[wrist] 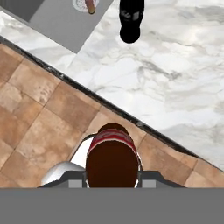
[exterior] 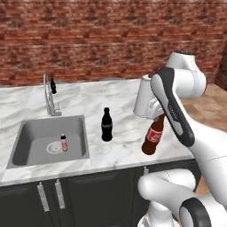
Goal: Place the large bottle from the dining counter next to the other large bottle outside the sink, and place the small bottle from the dining counter next to the other small bottle inside the sink.
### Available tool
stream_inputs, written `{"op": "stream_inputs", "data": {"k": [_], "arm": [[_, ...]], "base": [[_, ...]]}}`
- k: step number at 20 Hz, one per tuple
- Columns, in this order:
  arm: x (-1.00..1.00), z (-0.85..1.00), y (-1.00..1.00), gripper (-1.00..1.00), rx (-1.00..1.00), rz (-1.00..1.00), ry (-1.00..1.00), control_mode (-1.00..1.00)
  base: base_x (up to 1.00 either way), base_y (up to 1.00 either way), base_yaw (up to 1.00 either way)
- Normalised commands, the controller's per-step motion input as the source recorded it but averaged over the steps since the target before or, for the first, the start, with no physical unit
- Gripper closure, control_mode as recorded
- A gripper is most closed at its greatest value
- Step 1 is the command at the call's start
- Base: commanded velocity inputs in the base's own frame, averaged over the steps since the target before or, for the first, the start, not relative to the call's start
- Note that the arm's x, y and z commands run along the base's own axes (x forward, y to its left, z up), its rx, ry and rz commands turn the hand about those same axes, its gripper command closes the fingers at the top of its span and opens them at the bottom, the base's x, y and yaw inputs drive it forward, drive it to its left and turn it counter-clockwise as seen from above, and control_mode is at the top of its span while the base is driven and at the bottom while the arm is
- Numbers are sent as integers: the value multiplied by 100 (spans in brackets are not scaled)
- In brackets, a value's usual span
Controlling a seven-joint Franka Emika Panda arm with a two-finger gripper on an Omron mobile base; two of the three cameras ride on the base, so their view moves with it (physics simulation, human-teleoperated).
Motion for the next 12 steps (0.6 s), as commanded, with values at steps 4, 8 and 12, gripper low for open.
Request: {"op": "stream_inputs", "data": {"k": [4, 8, 12], "arm": [[0, 0, 0, 100, 0, 0, 0, 100], [0, 0, 0, 100, 0, 0, 0, 100], [0, 0, 0, 100, 0, 0, 0, 100]], "base": [[63, 0, -26], [61, 6, -41], [47, 23, -40]]}}
